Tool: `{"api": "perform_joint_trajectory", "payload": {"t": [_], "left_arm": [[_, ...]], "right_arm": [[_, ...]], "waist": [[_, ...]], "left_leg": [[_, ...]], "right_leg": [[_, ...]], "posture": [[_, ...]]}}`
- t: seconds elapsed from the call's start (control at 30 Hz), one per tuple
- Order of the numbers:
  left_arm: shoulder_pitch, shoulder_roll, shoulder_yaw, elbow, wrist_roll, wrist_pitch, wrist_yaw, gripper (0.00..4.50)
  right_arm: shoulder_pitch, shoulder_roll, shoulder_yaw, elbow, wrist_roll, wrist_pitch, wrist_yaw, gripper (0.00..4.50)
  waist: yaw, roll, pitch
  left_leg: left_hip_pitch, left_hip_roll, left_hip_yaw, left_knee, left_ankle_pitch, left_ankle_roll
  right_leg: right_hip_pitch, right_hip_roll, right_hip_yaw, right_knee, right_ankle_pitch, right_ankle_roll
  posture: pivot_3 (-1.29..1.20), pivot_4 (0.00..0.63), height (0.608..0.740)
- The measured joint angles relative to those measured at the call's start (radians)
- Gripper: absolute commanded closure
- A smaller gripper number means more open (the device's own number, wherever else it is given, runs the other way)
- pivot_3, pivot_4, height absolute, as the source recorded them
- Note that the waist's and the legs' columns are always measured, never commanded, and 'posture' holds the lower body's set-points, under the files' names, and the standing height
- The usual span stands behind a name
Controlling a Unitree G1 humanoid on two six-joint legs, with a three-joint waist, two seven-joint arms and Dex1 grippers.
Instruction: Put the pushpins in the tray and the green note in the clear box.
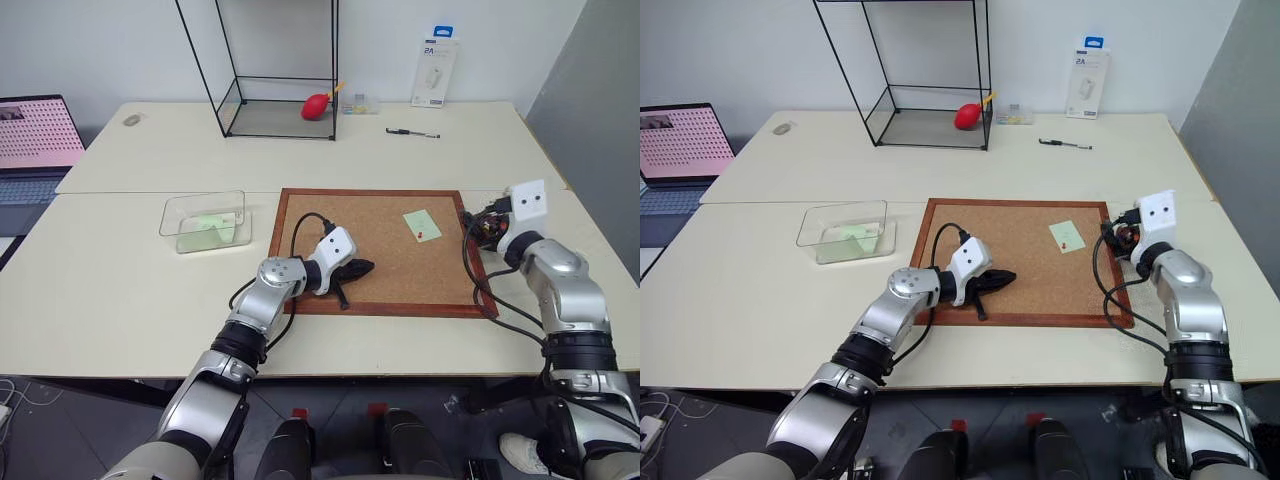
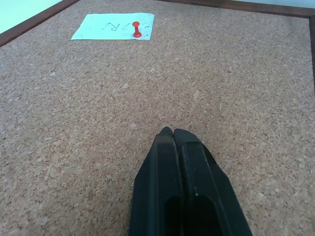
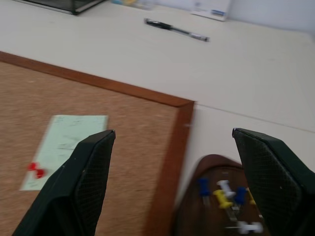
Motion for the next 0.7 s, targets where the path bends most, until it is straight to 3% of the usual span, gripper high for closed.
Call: {"api": "perform_joint_trajectory", "payload": {"t": [0.33, 0.7], "left_arm": [[0.001, 0.000, 0.000, -0.002, 0.000, 0.000, 0.003, 4.50], [0.011, 0.000, 0.000, -0.015, 0.001, 0.000, 0.010, 4.50]], "right_arm": [[0.007, 0.064, 0.093, 0.023, 0.000, 0.001, 0.026, 0.46], [-0.040, 0.089, 0.111, 0.139, -0.033, -0.051, 0.023, 2.60]], "waist": [[0.000, 0.000, 0.000], [0.000, 0.000, 0.000]], "left_leg": [[0.000, 0.000, 0.000, 0.000, 0.000, 0.000], [0.000, 0.000, 0.000, 0.000, 0.000, 0.000]], "right_leg": [[0.000, 0.000, 0.000, 0.000, 0.000, 0.000], [0.000, 0.000, 0.000, 0.000, 0.000, 0.000]], "posture": [[0.00, 0.150, 0.740], [0.00, 0.150, 0.740]]}}
